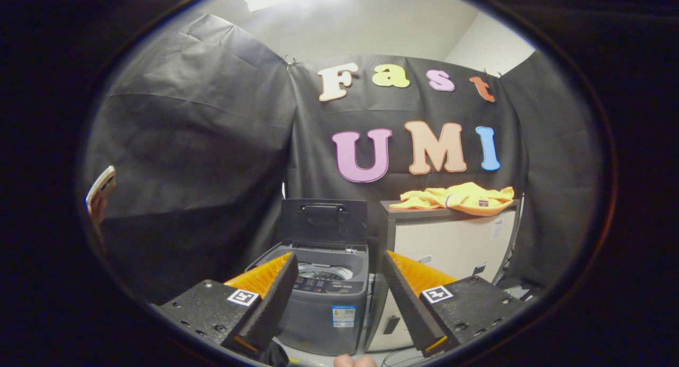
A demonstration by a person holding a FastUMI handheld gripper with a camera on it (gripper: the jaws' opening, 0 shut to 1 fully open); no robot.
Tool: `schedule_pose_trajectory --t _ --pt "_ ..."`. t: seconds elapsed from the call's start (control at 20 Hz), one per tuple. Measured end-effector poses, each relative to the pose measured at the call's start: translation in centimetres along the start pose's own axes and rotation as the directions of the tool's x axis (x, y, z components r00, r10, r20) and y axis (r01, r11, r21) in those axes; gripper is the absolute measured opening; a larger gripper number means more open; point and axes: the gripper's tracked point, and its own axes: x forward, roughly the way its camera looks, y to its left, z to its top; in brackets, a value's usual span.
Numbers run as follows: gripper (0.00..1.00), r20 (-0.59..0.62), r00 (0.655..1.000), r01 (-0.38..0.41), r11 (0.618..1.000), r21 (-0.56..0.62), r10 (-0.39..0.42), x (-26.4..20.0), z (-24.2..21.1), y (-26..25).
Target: Put the clothes into the washing machine and then close the washing machine lid.
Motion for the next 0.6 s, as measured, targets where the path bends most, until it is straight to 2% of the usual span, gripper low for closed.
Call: schedule_pose_trajectory --t 0.25,0.6 --pt "0.96 0.014 1.0 0.009 1.0 0.012 -0.009 0.7 0.8 -0.5" --pt "0.96 0.02 0.999 0.044 0.999 -0.008 -0.044 4.0 2.5 -3.9"
